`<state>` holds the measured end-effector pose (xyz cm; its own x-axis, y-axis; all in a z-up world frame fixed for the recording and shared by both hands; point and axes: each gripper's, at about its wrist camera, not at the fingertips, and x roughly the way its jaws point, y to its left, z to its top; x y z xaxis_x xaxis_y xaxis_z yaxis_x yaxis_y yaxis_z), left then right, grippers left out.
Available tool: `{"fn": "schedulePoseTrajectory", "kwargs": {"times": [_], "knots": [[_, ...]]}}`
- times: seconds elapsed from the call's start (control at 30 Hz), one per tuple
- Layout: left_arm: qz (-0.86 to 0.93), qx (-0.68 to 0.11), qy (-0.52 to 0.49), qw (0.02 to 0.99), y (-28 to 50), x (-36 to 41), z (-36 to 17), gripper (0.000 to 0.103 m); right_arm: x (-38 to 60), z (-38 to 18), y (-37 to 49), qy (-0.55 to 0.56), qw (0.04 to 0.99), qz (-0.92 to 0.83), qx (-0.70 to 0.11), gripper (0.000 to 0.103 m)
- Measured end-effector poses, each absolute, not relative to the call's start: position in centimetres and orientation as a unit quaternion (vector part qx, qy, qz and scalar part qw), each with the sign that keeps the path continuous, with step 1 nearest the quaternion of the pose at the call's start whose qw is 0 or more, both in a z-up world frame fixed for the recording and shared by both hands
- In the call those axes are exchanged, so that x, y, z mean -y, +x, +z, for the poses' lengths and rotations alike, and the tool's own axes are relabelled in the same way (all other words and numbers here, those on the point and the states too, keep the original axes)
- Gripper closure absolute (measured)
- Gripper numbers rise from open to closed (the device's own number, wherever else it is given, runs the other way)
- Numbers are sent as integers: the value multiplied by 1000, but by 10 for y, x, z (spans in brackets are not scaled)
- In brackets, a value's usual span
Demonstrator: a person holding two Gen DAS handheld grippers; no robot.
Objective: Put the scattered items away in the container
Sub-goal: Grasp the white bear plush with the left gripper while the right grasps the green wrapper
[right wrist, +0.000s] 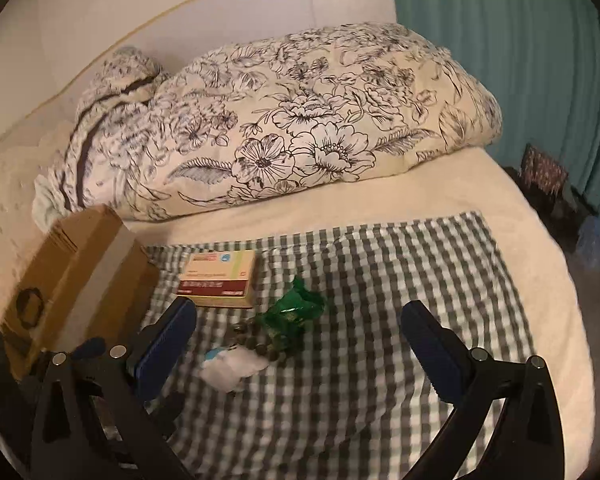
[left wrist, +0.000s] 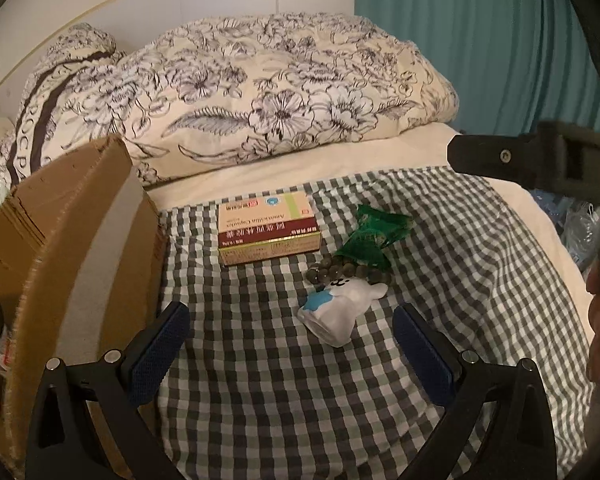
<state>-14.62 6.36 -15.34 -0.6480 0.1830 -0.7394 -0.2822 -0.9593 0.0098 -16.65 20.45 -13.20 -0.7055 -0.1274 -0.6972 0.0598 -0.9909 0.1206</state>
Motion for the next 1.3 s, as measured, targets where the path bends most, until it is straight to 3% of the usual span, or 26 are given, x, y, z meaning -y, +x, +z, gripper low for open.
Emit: {"fn": "schedulePoseTrajectory", "kwargs": {"times": [0.13,0.33,0.5,0.77,0.9,1.03,1.1,1.13,1.3], "knots": [[898,-49,-414,141,-156,-66,-169,0,-208,-158,-181,399,44,-915,32,2],[882,-35,-444,154,-174,-74,-196,0,-220,-192,-204,438,54,-893,84,13],[875,-39,-454,162,-183,-80,-212,0,-207,-201,-216,445,69,-889,80,20],[873,-25,-460,161,-194,-81,-221,0,-198,-217,-228,455,72,-885,71,21],[875,-19,-456,163,-199,-82,-221,2,-196,-232,-236,471,74,-876,65,36],[870,-15,-461,173,-202,-87,-225,15,-198,-249,-242,492,72,-864,77,43],[866,-14,-466,180,-204,-90,-231,31,-199,-253,-244,492,75,-864,80,47],[862,-12,-472,183,-205,-91,-234,43,-198,-253,-244,490,76,-865,79,49],[867,-29,-464,178,-202,-95,-233,44,-196,-252,-245,485,87,-866,80,66]]}}
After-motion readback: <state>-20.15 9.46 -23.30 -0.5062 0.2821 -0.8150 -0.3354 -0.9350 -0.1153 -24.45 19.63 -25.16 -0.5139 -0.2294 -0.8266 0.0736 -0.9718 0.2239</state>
